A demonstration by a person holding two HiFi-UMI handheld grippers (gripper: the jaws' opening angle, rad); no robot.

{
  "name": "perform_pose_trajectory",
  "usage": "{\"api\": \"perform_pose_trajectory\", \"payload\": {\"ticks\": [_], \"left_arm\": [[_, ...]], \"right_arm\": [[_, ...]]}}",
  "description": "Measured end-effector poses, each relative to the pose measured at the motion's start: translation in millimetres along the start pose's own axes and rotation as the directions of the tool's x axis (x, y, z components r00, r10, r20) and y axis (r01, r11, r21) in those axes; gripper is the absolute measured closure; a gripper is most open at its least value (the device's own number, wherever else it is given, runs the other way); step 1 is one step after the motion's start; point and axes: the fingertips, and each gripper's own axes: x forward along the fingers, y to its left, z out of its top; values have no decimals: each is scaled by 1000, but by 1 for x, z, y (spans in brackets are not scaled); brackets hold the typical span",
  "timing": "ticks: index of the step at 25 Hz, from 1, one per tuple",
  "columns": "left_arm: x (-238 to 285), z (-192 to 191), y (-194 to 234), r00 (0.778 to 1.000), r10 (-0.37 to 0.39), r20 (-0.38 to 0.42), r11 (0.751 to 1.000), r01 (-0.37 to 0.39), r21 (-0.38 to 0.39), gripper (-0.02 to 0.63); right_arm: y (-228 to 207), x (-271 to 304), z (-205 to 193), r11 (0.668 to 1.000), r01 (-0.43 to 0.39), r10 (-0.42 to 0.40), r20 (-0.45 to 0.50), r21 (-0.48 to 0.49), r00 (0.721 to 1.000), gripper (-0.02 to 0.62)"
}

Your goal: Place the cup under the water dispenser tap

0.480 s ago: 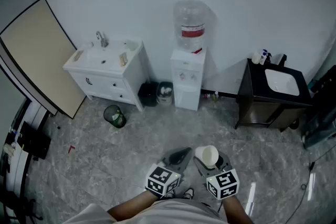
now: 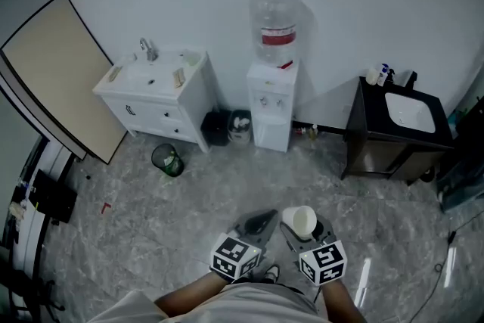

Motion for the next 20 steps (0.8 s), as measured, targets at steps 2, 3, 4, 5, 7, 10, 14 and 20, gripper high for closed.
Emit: {"api": "perform_pose_trajectory", "payload": {"ticks": [2,3,4,5,7,10,14,20], "left_arm": [[1,-3,-1,1000,5,-7,1000,-5,-3,601],[1,-4,-2,1000,8,-9,1000,-8,-4,601],[2,-4,-2,1000,11,-10,1000,-11,-5,601],[3,-5,-2,1000,13,-11,1000,-13,-6,601],[6,-5,-3,1000,16,-12,1000,-16,-7,601],[10,-5,-4,1000,16,-12,1000,-16,-2,601],[16,-1,9,1000,25,-5,1000,-25,-6,601],[40,4,46,1000,25,3,999,-25,-24,601]], "right_arm": [[-1,-2,-1,1000,-5,4,5,2,1000,327],[-2,-3,-1,1000,-7,7,7,3,1000,327],[-3,-3,0,1000,-10,10,10,2,1000,327],[-4,-3,1,1000,-13,13,14,2,1000,327],[-7,-4,1,1000,-19,19,21,6,1000,327],[-14,-4,0,999,-21,20,25,25,999,327],[-19,7,5,999,-23,22,24,29,999,327],[-38,44,9,999,-15,15,6,40,1000,327]]}}
